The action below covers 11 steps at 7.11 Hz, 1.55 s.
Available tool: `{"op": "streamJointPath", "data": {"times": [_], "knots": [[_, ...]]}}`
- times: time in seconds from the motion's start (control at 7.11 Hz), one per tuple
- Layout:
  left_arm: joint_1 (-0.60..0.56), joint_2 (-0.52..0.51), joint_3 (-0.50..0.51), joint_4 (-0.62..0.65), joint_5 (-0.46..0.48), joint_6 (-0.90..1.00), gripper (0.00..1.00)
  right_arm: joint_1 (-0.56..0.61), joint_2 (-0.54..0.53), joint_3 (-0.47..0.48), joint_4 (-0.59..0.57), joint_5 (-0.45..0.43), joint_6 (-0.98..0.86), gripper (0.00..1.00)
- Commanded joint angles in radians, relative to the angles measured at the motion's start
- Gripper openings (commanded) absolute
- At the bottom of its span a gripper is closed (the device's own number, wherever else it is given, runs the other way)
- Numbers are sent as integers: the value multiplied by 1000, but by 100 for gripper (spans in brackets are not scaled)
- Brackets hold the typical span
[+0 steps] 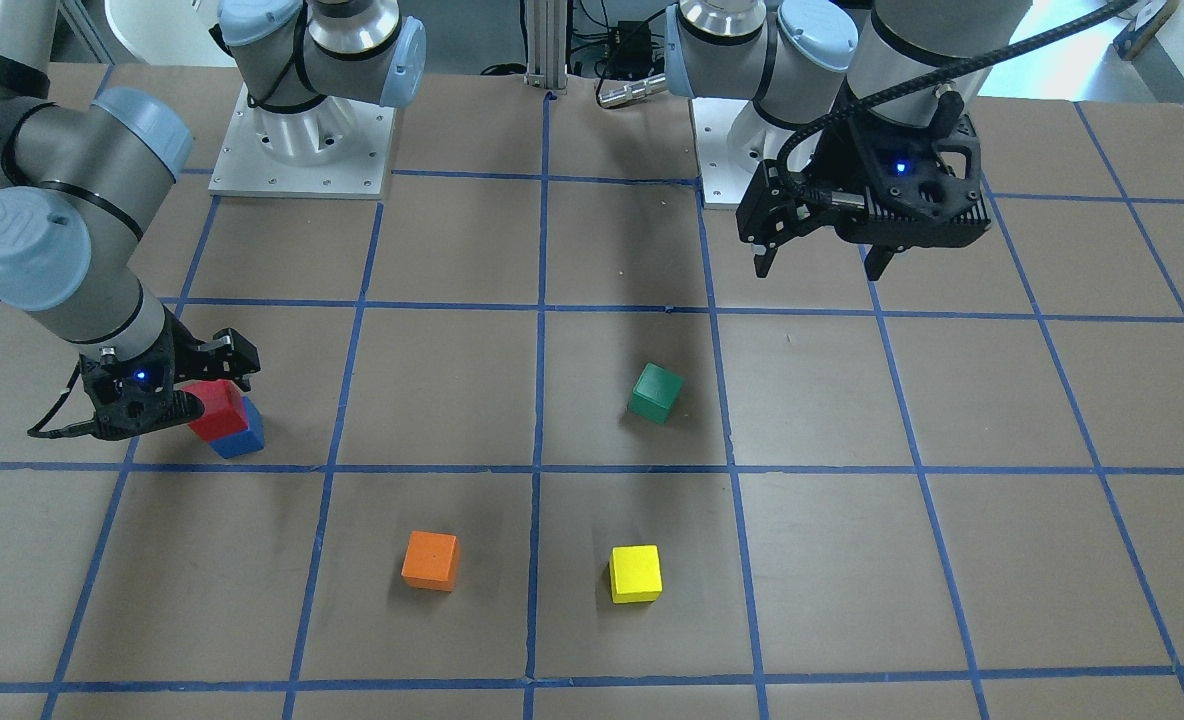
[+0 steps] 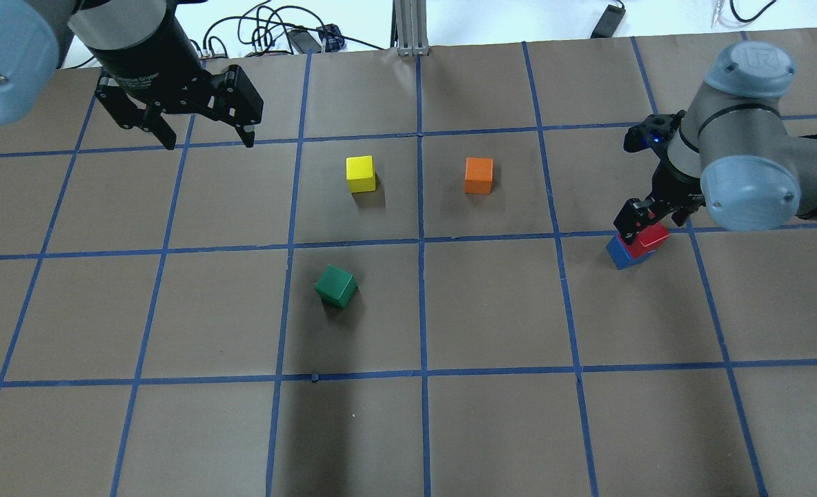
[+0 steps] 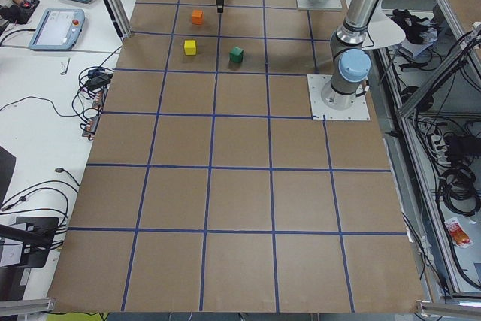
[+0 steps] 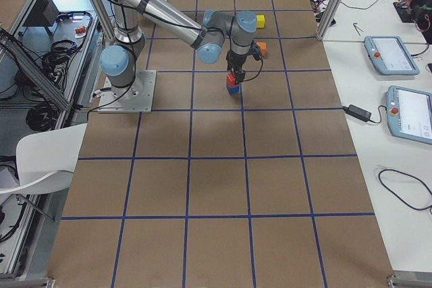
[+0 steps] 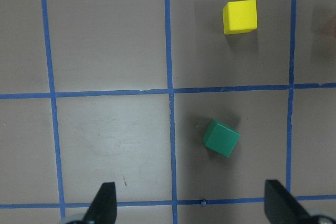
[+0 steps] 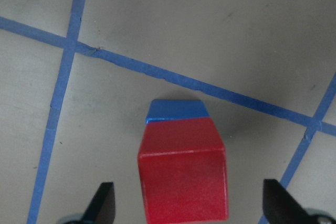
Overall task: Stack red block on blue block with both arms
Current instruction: 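Open the right gripper and raise it away from the stack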
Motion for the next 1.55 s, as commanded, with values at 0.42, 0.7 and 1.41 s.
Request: {"op": "streamJointPath", "data": {"times": [0.42,0.7,1.41], "knots": [[1,1,0,0,0,0,100,14,-121,-203,381,6,146,100],[1,1,0,0,0,-2,100,105,-172,-354,567,8,256,100],[1,1,-2,0,0,1,100,251,-174,-382,593,55,496,100]]}}
